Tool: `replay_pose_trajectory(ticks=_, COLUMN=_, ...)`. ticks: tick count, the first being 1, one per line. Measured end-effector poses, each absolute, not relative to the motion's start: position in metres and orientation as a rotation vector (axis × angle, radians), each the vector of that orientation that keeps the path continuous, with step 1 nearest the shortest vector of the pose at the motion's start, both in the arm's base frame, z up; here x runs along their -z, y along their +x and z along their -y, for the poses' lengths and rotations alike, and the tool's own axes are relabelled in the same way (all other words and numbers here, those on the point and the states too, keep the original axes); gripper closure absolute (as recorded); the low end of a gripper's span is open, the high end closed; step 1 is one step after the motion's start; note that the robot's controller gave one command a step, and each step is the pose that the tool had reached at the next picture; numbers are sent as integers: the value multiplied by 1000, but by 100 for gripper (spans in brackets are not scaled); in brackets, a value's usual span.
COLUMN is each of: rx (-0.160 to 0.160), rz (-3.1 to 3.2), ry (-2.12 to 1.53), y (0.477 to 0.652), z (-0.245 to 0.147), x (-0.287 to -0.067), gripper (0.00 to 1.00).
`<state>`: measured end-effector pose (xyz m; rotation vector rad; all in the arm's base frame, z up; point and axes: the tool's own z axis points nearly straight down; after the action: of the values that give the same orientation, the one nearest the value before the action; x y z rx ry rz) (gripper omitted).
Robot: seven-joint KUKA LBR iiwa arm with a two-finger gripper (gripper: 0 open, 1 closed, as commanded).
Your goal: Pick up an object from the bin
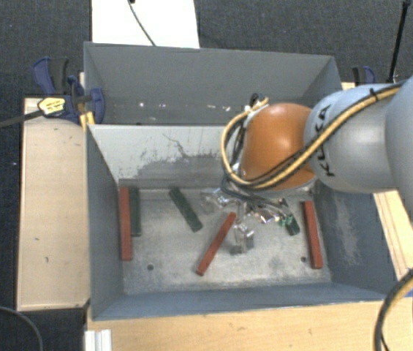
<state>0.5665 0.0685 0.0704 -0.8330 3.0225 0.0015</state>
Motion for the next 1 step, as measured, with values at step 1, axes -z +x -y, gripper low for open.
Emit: replay_pose_trajectory(ticks=1, rx=-1, rz=-3023, ry=-831, y=567, z=-68, x=-71, gripper=100)
